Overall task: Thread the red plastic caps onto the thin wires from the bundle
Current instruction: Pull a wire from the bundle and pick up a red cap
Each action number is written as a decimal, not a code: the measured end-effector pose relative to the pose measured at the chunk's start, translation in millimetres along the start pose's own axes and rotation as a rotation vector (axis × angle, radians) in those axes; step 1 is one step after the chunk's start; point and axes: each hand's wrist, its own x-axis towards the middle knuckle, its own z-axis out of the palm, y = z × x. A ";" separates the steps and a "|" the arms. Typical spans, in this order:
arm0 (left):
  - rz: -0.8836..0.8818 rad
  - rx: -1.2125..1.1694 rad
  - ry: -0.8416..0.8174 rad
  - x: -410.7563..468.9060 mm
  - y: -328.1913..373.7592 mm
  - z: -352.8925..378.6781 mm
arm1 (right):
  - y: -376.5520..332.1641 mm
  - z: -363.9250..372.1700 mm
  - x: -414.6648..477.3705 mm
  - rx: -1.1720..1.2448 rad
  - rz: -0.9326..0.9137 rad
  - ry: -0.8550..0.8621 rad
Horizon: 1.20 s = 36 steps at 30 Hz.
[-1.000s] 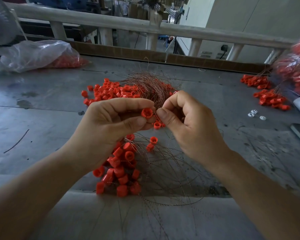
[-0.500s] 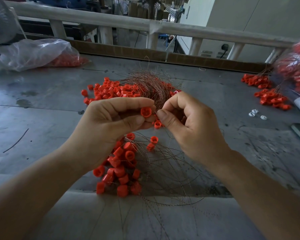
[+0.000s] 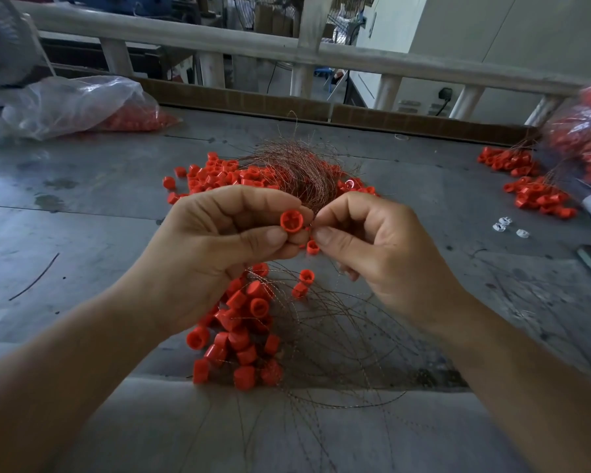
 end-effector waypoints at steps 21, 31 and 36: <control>-0.030 -0.080 -0.116 2.2 -4.1 -2.3 | 1.4 -8.4 2.5 0.460 0.331 -0.174; -0.069 -0.126 -0.178 1.2 -6.0 -4.4 | 4.8 -11.7 6.3 0.371 0.362 -0.156; -0.082 -0.142 -0.091 0.4 -4.8 -2.9 | 34.7 -47.0 18.6 -0.410 0.224 0.314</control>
